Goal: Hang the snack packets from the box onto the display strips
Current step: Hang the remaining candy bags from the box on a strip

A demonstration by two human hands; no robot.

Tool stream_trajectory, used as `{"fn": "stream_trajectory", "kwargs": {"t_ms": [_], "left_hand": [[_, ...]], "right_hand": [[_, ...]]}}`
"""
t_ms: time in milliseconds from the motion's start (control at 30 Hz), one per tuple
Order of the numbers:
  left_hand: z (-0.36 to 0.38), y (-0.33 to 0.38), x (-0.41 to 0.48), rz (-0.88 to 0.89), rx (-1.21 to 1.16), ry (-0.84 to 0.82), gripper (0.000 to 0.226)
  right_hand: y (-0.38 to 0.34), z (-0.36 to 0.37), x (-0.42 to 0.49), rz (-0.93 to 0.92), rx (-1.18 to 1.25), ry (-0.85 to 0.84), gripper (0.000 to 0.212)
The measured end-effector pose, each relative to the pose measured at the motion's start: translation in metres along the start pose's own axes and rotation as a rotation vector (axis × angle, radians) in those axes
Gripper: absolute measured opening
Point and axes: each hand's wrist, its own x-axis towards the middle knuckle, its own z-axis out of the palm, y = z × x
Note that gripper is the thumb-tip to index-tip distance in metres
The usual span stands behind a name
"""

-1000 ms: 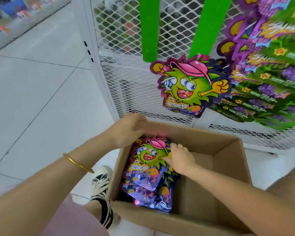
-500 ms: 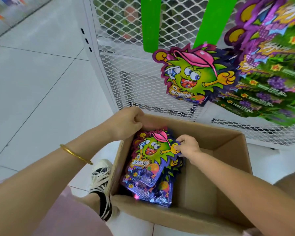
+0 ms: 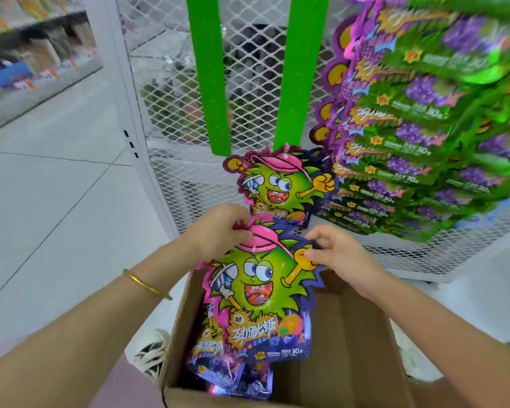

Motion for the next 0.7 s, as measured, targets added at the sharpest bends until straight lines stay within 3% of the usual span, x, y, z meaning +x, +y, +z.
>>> {"fn": "stream_trajectory", "kwargs": {"t_ms": [133, 267, 333, 467, 600, 700], "left_hand": [[-0.016, 0.030, 0.003, 0.136, -0.097, 0.071, 0.007], [-0.030, 0.061, 0.008, 0.222, -0.157, 0.175, 0.024], [-0.044, 0.072, 0.013, 0.209, -0.272, 0.227, 0.008], [-0.069, 0.081, 0.042, 0.155, -0.340, 0.456, 0.041], [-0.072, 0.081, 0.073, 0.069, -0.479, 0.450, 0.043], [-0.069, 0.080, 0.090, 0.051, -0.559, 0.423, 0.029]], "right_hand": [[-0.039, -0.020, -0.002, -0.238, -0.269, 0.036, 0.025], [-0.087, -0.033, -0.001, -0.426, -0.456, 0.108, 0.024], [-0.104, -0.043, 0.001, -0.442, -0.494, 0.150, 0.023], [-0.117, -0.058, 0.007, -0.410, -0.533, 0.181, 0.024], [-0.113, -0.054, 0.013, -0.400, -0.503, 0.153, 0.027], [-0.112, -0.052, 0.021, -0.436, -0.556, 0.129, 0.013]]}}
